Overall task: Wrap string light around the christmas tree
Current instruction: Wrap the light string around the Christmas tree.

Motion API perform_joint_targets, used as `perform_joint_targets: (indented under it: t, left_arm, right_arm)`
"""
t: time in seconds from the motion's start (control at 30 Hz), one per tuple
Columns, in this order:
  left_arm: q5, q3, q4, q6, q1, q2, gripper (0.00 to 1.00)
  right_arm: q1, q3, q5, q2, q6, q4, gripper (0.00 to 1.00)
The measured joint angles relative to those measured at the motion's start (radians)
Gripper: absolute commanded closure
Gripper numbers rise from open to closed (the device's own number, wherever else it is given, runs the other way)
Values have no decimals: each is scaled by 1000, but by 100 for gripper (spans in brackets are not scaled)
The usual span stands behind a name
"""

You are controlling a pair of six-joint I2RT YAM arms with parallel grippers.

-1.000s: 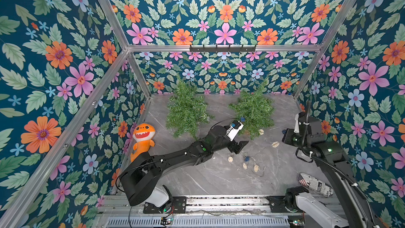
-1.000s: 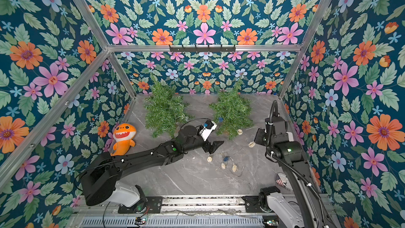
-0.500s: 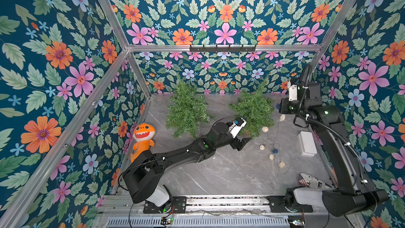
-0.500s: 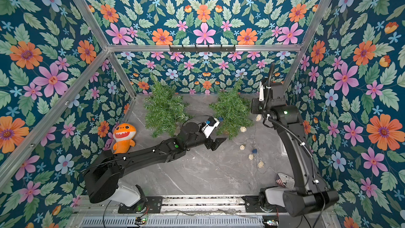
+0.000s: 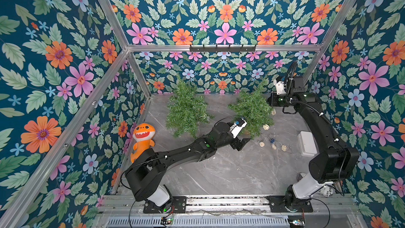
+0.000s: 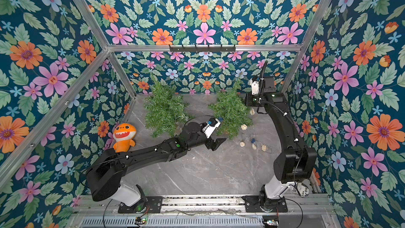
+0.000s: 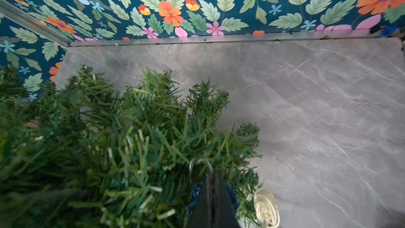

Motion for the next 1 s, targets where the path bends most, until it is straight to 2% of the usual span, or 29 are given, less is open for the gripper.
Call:
perform_joint_targets:
  t: [0.1,0.33,0.77,1.0]
  left_arm:
    - [1,2,2,0,0,1,9]
    - [9,3,14,-2,1,-1,9]
    - [12,-16,11,-13,1,-16,10]
    - [11,-16,13,-8,1,5,10]
  right_arm:
    - [-29,-24,-53,-23,32,2,66]
    - [-66,-124,-92,-145,89,2,54]
    - [-126,-346,-69,-316,188,3,49]
    - [-137,-616,31,-370,271,53,46]
